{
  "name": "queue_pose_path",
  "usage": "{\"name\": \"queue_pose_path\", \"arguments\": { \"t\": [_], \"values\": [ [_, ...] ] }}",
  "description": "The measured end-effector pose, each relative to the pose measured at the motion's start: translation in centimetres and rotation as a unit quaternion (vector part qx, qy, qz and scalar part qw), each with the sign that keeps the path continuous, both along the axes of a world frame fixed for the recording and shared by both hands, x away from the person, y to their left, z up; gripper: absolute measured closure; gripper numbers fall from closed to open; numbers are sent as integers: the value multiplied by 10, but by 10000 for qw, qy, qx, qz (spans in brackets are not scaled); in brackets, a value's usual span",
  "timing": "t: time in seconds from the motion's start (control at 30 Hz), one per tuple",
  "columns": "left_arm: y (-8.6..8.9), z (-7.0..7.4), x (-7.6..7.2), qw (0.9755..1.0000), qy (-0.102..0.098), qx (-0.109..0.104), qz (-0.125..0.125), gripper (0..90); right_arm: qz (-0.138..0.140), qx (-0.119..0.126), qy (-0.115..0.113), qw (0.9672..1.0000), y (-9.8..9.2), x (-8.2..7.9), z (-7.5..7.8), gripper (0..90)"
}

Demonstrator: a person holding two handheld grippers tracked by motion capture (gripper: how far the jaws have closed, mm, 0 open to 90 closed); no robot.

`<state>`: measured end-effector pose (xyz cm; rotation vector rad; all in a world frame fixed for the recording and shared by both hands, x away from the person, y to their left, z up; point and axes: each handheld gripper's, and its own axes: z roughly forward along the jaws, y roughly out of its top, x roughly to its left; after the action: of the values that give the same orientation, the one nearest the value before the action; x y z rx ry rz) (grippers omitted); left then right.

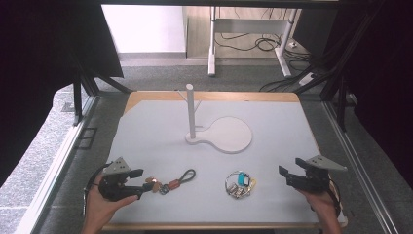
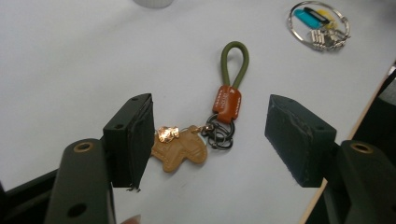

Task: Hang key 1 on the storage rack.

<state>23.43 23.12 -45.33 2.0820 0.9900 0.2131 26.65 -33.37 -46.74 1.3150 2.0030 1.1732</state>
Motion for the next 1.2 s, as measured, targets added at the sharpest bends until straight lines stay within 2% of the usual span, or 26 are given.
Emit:
{"name": "queue_pose_path", "arguments": {
  "t": [0.07,0.2,0.27,0.37,0.43,0.53,0.63,0.8,0.93,1.03,1.13,1.2],
  "values": [
    [-2,-2,1,9998,-46,144,93,336,-42,36,-43,10000,-2,1,-1,275],
    [-6,-4,4,9996,-68,251,110,338,-55,37,-27,10000,-7,2,-6,283],
    [-7,-4,3,9996,-70,274,98,338,-77,-21,-12,10000,-10,2,-7,288],
    [-8,-5,1,9996,-84,264,49,342,-120,17,-55,9999,-17,2,-5,310],
    [-8,-4,1,9997,-16,236,-18,350,-178,-5,-86,9998,-21,0,-4,321],
    [-10,3,3,9992,162,320,-164,356,-341,-65,-166,9993,-26,-2,-5,350],
    [-12,11,7,9991,183,297,-237,362,-309,-71,-119,9994,-29,-4,-6,352],
    [-19,20,12,9979,260,482,-349,371,-347,-45,-92,9993,-33,-6,-6,350],
    [-26,31,14,9952,351,682,-600,374,-316,-176,-8,9993,-29,-8,-7,350],
    [-29,35,16,9939,377,737,-729,375,-313,-212,-2,9993,-28,-9,-7,350],
    [-35,40,20,9903,497,896,-941,381,-283,-300,4,9991,-26,-11,-7,350],
    [-39,41,25,9869,576,1064,-1063,382,-287,-319,-7,9991,-26,-11,-7,350]
  ]
}}
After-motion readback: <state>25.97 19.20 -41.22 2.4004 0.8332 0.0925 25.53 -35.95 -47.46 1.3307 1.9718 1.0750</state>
